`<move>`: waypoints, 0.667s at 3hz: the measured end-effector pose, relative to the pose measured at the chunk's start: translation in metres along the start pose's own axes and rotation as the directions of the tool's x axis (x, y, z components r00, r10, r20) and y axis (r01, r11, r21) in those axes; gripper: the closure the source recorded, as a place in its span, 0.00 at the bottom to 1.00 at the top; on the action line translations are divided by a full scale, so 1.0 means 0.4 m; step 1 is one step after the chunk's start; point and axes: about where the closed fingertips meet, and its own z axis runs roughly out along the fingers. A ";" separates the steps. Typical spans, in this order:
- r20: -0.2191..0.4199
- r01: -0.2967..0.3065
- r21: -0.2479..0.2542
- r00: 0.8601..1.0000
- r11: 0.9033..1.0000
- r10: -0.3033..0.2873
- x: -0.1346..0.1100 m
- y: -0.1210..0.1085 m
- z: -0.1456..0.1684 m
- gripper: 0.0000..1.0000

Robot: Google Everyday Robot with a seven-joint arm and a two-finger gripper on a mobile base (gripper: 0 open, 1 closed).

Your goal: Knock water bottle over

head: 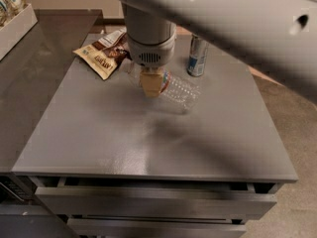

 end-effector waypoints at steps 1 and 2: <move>-0.068 0.038 -0.012 0.997 0.999 -0.039 0.007 0.001 0.037 0.35; -0.117 0.076 -0.042 0.990 0.996 -0.080 0.010 0.015 0.082 0.12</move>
Offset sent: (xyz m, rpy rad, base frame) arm 0.0060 -0.0077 -0.0542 -0.2140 0.0927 0.0461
